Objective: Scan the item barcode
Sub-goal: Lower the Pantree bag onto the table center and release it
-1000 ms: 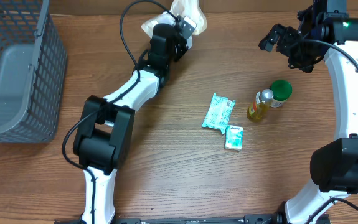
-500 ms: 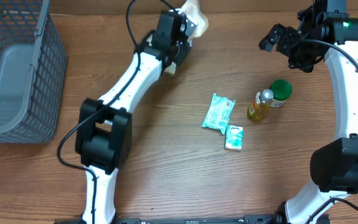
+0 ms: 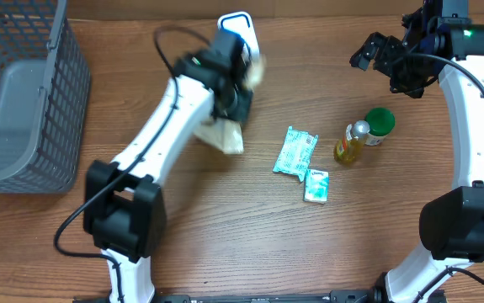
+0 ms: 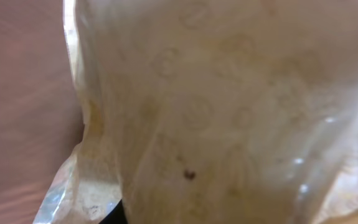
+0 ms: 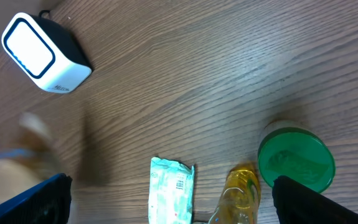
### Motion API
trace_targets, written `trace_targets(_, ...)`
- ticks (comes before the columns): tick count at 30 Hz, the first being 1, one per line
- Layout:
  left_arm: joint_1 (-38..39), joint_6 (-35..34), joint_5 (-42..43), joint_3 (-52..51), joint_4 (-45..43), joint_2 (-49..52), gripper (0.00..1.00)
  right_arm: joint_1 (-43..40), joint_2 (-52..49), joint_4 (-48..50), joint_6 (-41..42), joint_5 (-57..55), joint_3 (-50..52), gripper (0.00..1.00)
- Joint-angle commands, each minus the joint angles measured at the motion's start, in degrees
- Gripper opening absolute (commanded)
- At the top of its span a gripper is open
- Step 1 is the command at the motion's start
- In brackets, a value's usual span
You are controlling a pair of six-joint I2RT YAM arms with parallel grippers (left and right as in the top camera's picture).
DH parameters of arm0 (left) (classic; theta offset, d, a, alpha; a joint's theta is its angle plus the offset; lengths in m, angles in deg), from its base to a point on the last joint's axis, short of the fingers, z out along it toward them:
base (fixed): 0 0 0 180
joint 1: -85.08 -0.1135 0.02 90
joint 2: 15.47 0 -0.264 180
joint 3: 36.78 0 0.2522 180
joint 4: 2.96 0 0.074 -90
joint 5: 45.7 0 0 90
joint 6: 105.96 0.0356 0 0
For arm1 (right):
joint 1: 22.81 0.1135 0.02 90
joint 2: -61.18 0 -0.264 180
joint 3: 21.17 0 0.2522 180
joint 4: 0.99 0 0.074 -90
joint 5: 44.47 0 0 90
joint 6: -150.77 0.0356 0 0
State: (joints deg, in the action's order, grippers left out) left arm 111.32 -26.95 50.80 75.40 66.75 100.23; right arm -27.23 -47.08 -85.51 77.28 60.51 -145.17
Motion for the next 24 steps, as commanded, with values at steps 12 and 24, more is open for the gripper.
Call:
trace_targets(12, 10.1, -12.9, 3.5, -8.5, -8.0, 0.5, 0.51, -0.1, 0.9, 0.1, -0.1, -0.4, -0.4, 1.0)
trace_targets(24, 6.6, -12.3, -1.4, 0.9, -1.6, -5.4, 1.0, -0.1, 0.9, 0.1, -0.1, -0.4, -0.4, 1.0)
